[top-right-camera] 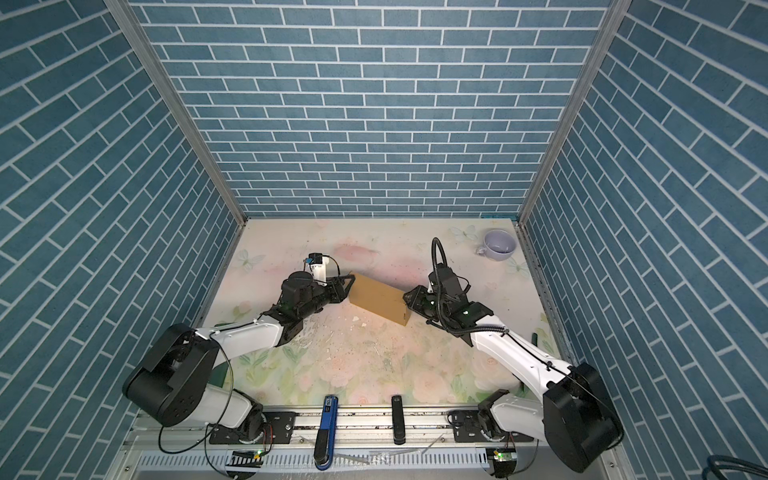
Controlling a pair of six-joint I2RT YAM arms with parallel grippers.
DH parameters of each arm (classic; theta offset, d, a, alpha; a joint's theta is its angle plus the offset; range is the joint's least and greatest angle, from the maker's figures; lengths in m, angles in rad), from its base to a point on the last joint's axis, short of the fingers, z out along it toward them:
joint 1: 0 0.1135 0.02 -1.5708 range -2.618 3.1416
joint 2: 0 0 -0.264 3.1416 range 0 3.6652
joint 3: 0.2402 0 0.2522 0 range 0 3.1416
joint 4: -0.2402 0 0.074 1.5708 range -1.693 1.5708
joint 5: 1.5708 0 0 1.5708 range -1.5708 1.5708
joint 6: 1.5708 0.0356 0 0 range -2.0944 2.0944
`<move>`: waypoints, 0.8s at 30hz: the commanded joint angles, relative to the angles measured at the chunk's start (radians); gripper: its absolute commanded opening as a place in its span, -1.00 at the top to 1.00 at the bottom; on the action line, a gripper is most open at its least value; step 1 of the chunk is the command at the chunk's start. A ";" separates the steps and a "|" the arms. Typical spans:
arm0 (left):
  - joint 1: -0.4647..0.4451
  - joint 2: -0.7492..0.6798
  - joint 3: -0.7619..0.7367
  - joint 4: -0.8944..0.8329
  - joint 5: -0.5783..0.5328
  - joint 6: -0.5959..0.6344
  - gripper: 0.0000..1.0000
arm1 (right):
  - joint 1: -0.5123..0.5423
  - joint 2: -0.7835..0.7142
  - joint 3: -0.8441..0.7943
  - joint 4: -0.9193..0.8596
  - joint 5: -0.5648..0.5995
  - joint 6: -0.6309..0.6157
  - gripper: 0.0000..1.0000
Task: Fold the paper box
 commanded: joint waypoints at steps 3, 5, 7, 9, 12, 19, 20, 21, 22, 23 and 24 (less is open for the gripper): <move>-0.010 0.041 0.007 -0.075 -0.005 0.022 0.15 | -0.015 0.002 -0.044 0.006 -0.009 0.028 0.52; -0.012 0.047 0.007 -0.073 -0.004 0.020 0.16 | -0.020 0.003 -0.048 0.014 -0.015 0.030 0.58; -0.014 0.052 0.010 -0.072 -0.005 0.020 0.16 | -0.023 0.004 -0.049 0.019 -0.020 0.030 0.65; -0.015 0.056 0.011 -0.070 -0.007 0.018 0.15 | -0.027 0.007 -0.052 0.027 -0.027 0.032 0.69; -0.018 0.059 0.016 -0.072 -0.005 0.016 0.16 | -0.033 0.007 -0.053 0.030 -0.033 0.030 0.74; -0.017 0.043 0.021 -0.092 -0.003 0.014 0.16 | -0.043 0.015 -0.061 0.045 -0.048 0.024 0.79; -0.017 0.038 0.023 -0.099 -0.002 0.016 0.15 | -0.045 0.017 -0.062 0.049 -0.051 0.024 0.78; -0.017 0.034 0.025 -0.106 0.000 0.014 0.15 | -0.046 0.019 -0.063 0.051 -0.054 0.023 0.78; -0.017 0.028 0.028 -0.112 0.001 0.014 0.14 | -0.046 0.021 -0.062 0.053 -0.055 0.021 0.78; -0.017 0.022 0.031 -0.119 0.001 0.014 0.14 | -0.047 0.023 -0.062 0.055 -0.057 0.019 0.77; -0.018 0.016 0.033 -0.126 0.001 0.014 0.13 | -0.048 0.024 -0.062 0.055 -0.058 0.018 0.77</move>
